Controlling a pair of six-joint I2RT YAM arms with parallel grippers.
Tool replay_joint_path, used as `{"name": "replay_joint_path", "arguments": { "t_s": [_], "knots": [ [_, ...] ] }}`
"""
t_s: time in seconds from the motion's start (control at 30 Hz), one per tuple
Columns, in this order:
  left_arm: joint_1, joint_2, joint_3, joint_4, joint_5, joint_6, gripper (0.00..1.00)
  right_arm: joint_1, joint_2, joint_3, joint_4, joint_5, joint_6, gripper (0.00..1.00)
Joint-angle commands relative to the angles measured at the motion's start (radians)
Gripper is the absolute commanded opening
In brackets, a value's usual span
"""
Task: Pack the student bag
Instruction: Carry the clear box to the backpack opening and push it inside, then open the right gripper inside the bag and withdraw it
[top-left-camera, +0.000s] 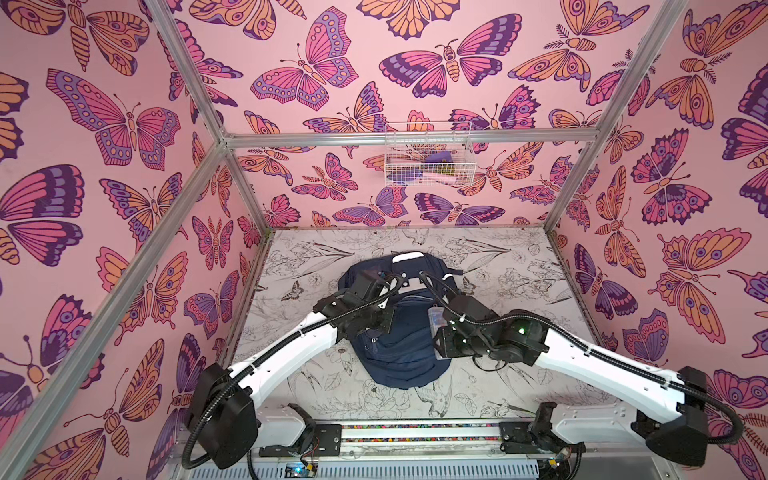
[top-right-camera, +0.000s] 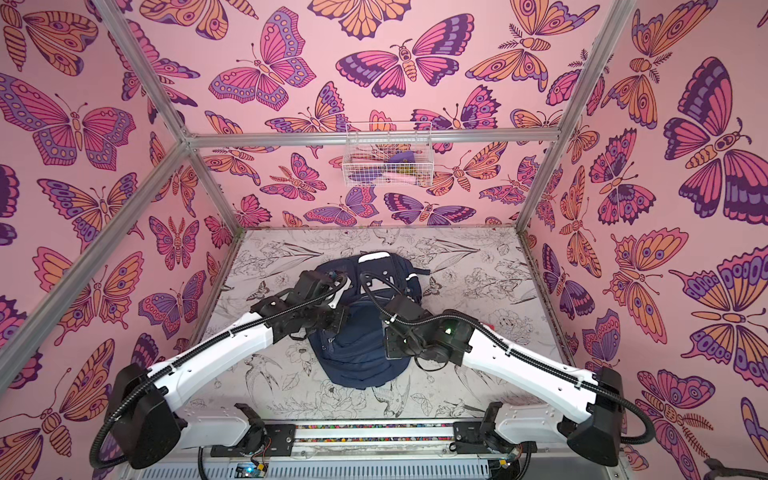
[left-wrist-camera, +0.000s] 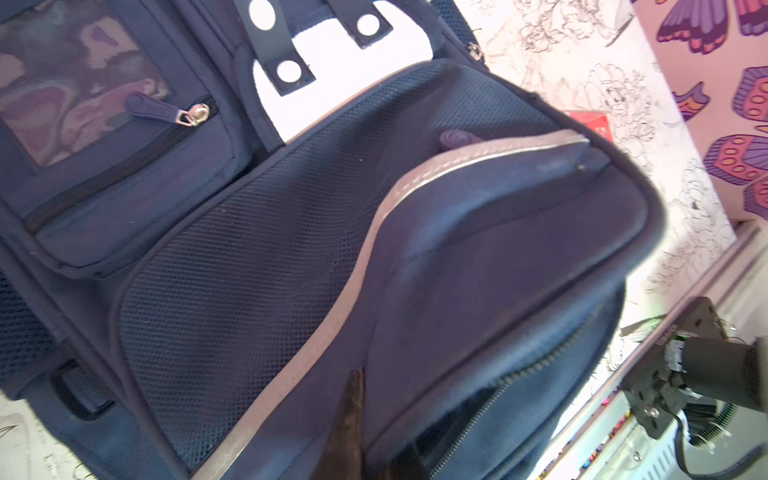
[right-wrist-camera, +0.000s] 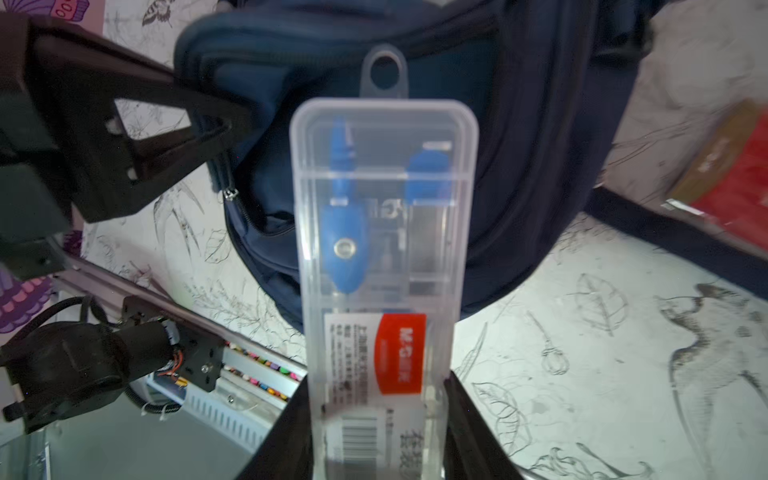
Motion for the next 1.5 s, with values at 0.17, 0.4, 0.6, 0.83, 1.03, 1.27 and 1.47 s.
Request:
{"name": "replay_joint_path", "arguments": {
  "t_s": [0.17, 0.4, 0.6, 0.83, 1.03, 1.27, 1.47],
  "knots": [
    [0.007, -0.034, 0.001, 0.082, 0.076, -0.031, 0.00, 0.013, 0.157, 0.039, 0.069, -0.066, 0.106, 0.14],
    [0.007, -0.033, 0.006, 0.081, 0.110, -0.037, 0.00, -0.072, 0.229, 0.114, 0.117, 0.033, 0.127, 0.22],
    [0.005, -0.035, 0.006, 0.082, 0.121, -0.042, 0.00, -0.095, 0.304, 0.147, 0.233, 0.025, 0.156, 0.67],
    [0.004, -0.034, 0.000, 0.080, 0.117, -0.041, 0.00, -0.096, 0.306, 0.118, 0.325, 0.000, 0.170, 0.67],
    [0.004, -0.034, 0.000, 0.080, 0.099, -0.034, 0.00, -0.094, 0.239, 0.004, 0.424, -0.060, 0.159, 0.60],
    [0.004, -0.028, 0.003, 0.076, 0.099, -0.034, 0.00, -0.049, 0.227, -0.066, 0.433, -0.126, 0.094, 0.25],
    [0.005, -0.023, 0.006, 0.068, 0.087, -0.028, 0.00, -0.043, 0.310, -0.021, 0.484, -0.173, 0.086, 0.00]
  ]
}}
